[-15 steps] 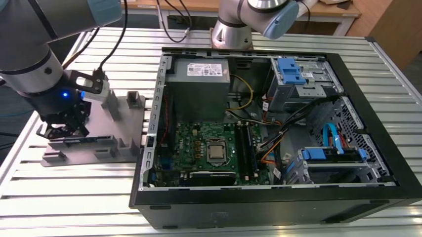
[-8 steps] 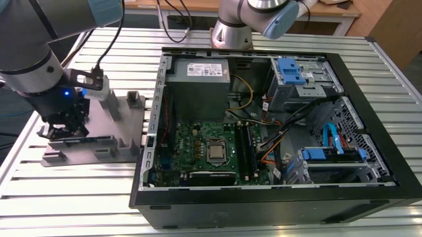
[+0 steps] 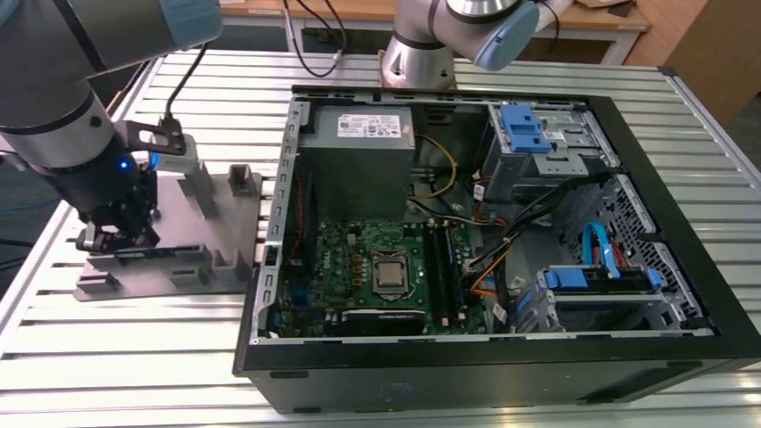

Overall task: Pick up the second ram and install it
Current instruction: 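Pick up the second ram and move it above second insertion slot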

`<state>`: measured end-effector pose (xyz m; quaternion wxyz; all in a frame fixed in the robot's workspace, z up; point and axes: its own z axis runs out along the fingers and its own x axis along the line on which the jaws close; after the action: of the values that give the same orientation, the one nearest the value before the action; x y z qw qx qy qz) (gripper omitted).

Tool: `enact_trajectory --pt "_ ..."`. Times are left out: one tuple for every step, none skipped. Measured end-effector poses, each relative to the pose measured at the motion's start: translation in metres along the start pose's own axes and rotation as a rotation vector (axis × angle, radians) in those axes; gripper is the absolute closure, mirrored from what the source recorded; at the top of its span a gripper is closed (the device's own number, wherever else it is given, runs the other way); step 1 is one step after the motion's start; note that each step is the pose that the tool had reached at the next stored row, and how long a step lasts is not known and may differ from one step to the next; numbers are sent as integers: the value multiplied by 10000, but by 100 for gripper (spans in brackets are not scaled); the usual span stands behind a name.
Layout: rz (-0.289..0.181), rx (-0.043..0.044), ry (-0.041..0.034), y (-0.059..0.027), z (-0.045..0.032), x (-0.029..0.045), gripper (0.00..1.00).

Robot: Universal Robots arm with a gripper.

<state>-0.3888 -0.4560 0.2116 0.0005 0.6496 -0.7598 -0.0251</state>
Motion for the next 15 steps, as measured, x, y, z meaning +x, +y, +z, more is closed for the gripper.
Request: enact_trajectory --pt "-125 -4 4 0 0 0 93" --pt "-251 -8 10 0 0 0 93" --pt "-376 -12 14 0 0 0 93" --pt "-515 -16 19 0 1 0 93" --pt "-640 -20 24 0 1 0 93" --pt "-766 -24 29 0 1 0 93" --pt "-892 -29 35 0 0 0 93" --pt "-1014 -32 39 0 1 0 93" --pt "-1135 -36 44 0 1 0 93" --pt "-1251 -40 48 0 1 0 93" --pt "-1372 -43 53 0 1 0 93" --pt "-1490 -47 58 0 1 0 93" --pt "-1603 -52 63 0 0 0 93" --pt "-1715 -55 67 0 1 0 93" --pt "-1827 -58 71 0 1 0 93"
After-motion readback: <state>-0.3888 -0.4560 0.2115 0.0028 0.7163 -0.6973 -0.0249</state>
